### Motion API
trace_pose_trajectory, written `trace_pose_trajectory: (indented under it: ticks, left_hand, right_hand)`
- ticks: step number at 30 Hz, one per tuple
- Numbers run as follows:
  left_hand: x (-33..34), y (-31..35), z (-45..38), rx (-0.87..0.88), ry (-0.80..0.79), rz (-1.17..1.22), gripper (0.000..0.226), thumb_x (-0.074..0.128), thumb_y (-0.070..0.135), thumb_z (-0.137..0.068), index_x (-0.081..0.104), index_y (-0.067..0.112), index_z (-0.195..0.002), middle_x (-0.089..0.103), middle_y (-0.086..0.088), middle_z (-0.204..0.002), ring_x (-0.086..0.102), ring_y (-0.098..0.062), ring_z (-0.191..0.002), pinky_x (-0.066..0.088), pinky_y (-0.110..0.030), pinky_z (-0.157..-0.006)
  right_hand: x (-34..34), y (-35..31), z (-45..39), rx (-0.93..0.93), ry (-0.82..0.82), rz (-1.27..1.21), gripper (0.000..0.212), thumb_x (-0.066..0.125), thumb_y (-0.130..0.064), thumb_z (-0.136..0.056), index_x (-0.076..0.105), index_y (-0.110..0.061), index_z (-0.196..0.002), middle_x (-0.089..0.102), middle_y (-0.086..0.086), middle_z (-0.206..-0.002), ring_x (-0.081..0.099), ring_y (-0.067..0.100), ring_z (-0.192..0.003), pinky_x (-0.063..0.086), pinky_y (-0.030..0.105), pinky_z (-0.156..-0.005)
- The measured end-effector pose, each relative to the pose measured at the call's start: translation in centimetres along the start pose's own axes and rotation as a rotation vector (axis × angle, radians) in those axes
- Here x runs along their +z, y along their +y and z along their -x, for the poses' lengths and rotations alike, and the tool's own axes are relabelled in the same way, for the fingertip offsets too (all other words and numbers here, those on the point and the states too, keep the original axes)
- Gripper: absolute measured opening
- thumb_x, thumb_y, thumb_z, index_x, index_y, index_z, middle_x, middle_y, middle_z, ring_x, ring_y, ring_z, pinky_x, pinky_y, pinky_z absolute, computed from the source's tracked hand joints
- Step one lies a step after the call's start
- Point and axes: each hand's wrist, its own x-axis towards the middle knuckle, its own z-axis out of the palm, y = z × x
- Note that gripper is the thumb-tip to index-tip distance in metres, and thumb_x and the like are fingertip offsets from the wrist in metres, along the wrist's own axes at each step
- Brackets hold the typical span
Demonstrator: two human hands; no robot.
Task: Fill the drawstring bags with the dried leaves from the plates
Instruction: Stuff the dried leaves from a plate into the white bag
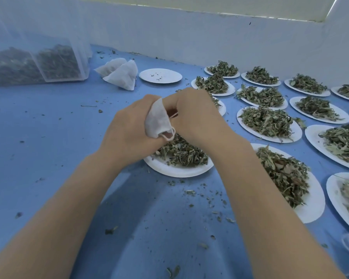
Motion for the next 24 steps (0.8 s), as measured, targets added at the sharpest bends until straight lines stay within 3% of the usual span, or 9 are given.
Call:
trace_pose_trajectory:
  ticks: [3,6,9,12,14,16,19,21,24]
  left_hand:
    - [-0.3,0.1,0.0,0.027,-0.008,0.002,0.052,0.052,0.051,-0.051,0.05,0.043,-0.102,0.056,0.028,-0.079,0.05,0.011,-0.076,0.036,-0.002,-0.068]
    - [-0.7,-0.2,-0.2,0.001,-0.036,-0.026,0.056,0.071,0.042,-0.055,0.047,0.046,-0.105,0.057,0.028,-0.083,0.049,0.004,-0.08,0.038,-0.009,-0.065]
    - [-1.0,-0.9,-0.3,-0.007,-0.048,-0.14,0.055,0.076,0.022,-0.064,0.05,0.038,-0.11,0.054,0.018,-0.086,0.049,-0.006,-0.081,0.035,-0.023,-0.064]
    - [-1.3,-1.4,-0.4,-0.016,-0.051,-0.207,0.054,0.075,0.02,-0.064,0.052,0.034,-0.112,0.052,0.017,-0.092,0.048,-0.013,-0.083,0.034,-0.028,-0.071]
    - [-1.5,-1.7,-0.4,-0.018,-0.059,-0.235,0.054,0.075,0.021,-0.065,0.052,0.032,-0.113,0.051,0.016,-0.094,0.05,-0.018,-0.087,0.036,-0.03,-0.073]
    - [-1.6,-1.8,-0.5,-0.019,-0.067,-0.255,0.054,0.075,0.021,-0.065,0.052,0.03,-0.113,0.051,0.014,-0.094,0.052,-0.021,-0.089,0.036,-0.031,-0.074]
    - [-1.7,-1.9,-0.5,-0.018,-0.073,-0.259,0.053,0.074,0.023,-0.065,0.051,0.032,-0.112,0.05,0.015,-0.094,0.049,-0.018,-0.087,0.035,-0.031,-0.073]
    - [-1.7,-1.9,-0.5,-0.023,-0.068,-0.249,0.053,0.074,0.023,-0.065,0.051,0.032,-0.112,0.05,0.016,-0.094,0.046,-0.015,-0.086,0.034,-0.03,-0.074]
    - [-1.8,-1.9,-0.5,-0.033,-0.072,-0.25,0.053,0.074,0.024,-0.065,0.051,0.032,-0.112,0.049,0.016,-0.093,0.043,-0.013,-0.084,0.033,-0.03,-0.074]
  right_hand:
    - [-0.5,0.4,0.2,-0.025,-0.162,-0.092,0.016,0.06,-0.012,-0.084,0.067,-0.023,-0.074,0.052,-0.004,-0.059,0.04,0.006,-0.052,0.033,0.02,-0.052]
    - [-1.5,1.2,0.7,-0.03,-0.214,-0.229,0.018,0.06,-0.01,-0.087,0.072,-0.019,-0.096,0.071,-0.002,-0.083,0.06,0.005,-0.074,0.049,0.025,-0.074]
    - [-2.4,1.9,1.0,-0.01,-0.182,-0.331,0.029,0.064,-0.007,-0.086,0.07,-0.024,-0.108,0.073,-0.008,-0.098,0.066,0.001,-0.093,0.05,0.027,-0.091]
    - [-3.2,2.6,1.3,0.066,-0.045,-0.345,0.02,0.071,-0.016,-0.08,0.074,-0.026,-0.097,0.073,-0.009,-0.09,0.068,0.001,-0.083,0.052,0.019,-0.083]
    - [-3.7,2.9,1.5,0.161,-0.039,-0.189,0.012,0.073,-0.029,-0.078,0.072,-0.03,-0.09,0.07,-0.011,-0.086,0.067,0.002,-0.069,0.053,0.014,-0.068]
    - [-4.0,3.0,1.7,0.287,-0.208,0.029,0.027,0.073,-0.047,-0.073,0.067,-0.032,-0.095,0.062,-0.014,-0.087,0.065,0.003,-0.064,0.051,0.016,-0.058]
    - [-3.5,2.6,1.6,0.445,-0.503,0.192,0.062,0.075,-0.063,-0.06,0.06,-0.027,-0.108,0.061,-0.01,-0.092,0.067,0.009,-0.067,0.05,0.023,-0.056]
    - [-2.7,2.4,1.4,0.465,-0.569,0.266,0.074,0.077,-0.065,-0.055,0.06,-0.02,-0.111,0.066,-0.002,-0.092,0.07,0.014,-0.072,0.053,0.027,-0.064]
    - [-1.6,2.5,1.1,0.443,-0.536,0.306,0.062,0.081,-0.051,-0.061,0.06,-0.015,-0.107,0.065,0.002,-0.09,0.068,0.016,-0.074,0.051,0.029,-0.067]
